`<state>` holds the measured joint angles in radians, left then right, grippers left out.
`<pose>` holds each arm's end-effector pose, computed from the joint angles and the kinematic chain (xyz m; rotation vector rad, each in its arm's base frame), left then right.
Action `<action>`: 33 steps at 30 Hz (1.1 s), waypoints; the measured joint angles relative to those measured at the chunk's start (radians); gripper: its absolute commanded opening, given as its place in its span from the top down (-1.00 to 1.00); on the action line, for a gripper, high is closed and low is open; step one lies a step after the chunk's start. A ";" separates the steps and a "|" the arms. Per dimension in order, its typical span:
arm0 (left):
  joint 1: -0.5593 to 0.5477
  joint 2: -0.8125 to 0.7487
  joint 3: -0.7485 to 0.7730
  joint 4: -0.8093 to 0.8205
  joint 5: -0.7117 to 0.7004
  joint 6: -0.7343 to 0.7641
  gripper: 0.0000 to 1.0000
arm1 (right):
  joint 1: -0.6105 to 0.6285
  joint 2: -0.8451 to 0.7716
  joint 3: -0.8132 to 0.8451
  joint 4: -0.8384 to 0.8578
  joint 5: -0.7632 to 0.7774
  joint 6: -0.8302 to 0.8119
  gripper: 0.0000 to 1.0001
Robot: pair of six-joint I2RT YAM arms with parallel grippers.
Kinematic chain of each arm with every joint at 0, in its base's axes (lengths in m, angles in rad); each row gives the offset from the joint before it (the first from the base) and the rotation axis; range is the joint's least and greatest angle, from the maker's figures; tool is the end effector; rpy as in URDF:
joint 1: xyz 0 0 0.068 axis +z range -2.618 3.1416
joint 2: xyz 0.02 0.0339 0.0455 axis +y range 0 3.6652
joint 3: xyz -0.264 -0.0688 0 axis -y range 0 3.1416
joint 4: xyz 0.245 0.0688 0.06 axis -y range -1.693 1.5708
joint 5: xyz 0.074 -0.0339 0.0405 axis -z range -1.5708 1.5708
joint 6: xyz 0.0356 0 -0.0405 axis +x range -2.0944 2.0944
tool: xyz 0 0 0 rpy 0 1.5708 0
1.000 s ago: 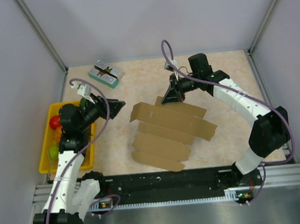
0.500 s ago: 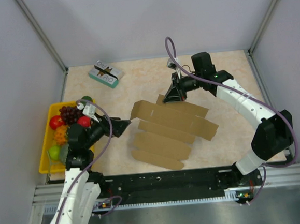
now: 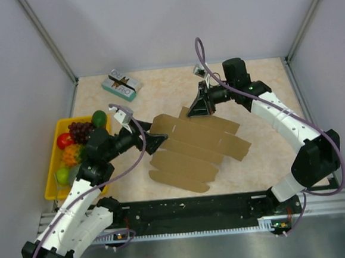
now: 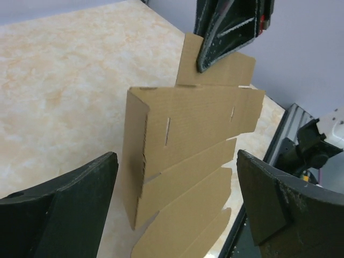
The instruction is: Fold the paper box
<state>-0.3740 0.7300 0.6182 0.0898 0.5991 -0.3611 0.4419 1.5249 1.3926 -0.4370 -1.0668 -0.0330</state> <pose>0.1573 -0.0833 0.3196 0.4993 1.6151 -1.0352 0.2899 0.1716 0.3552 -1.0937 1.7838 1.3724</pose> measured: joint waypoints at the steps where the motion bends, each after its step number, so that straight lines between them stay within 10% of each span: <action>1: -0.023 0.023 0.020 -0.009 -0.026 0.023 -0.69 | 0.000 -0.001 0.000 0.003 -0.003 0.002 0.76; 8: -0.063 0.174 0.119 -0.082 -0.212 0.115 0.62 | 0.000 -0.002 -0.008 0.006 -0.003 0.011 0.66; 10: -0.063 0.185 0.121 -0.106 -0.245 0.128 1.00 | 0.000 -0.005 -0.013 0.009 0.000 0.011 0.37; 15: -0.066 0.184 0.121 -0.129 -0.262 0.152 1.00 | 0.000 -0.007 -0.029 0.021 0.016 0.024 -0.12; 20: -0.066 0.161 0.121 -0.128 -0.253 0.159 1.00 | 0.000 -0.039 -0.093 0.033 0.041 0.014 -0.07; 24: -0.067 0.140 0.121 -0.127 -0.241 0.165 1.00 | 0.000 -0.048 -0.112 0.036 0.051 0.004 0.94; 28: -0.066 0.105 0.118 -0.124 -0.231 0.129 -0.02 | 0.000 -0.060 -0.125 0.051 0.096 0.006 1.00; 33: 0.012 0.015 0.117 -0.137 -0.218 0.032 -0.26 | -0.032 -0.079 -0.132 0.054 0.056 0.000 1.00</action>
<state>-0.3618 0.7448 0.7353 -0.0471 0.3813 -0.3294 0.4095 1.4460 1.2602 -0.3832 -1.0103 -0.0330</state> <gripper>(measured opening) 0.633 0.009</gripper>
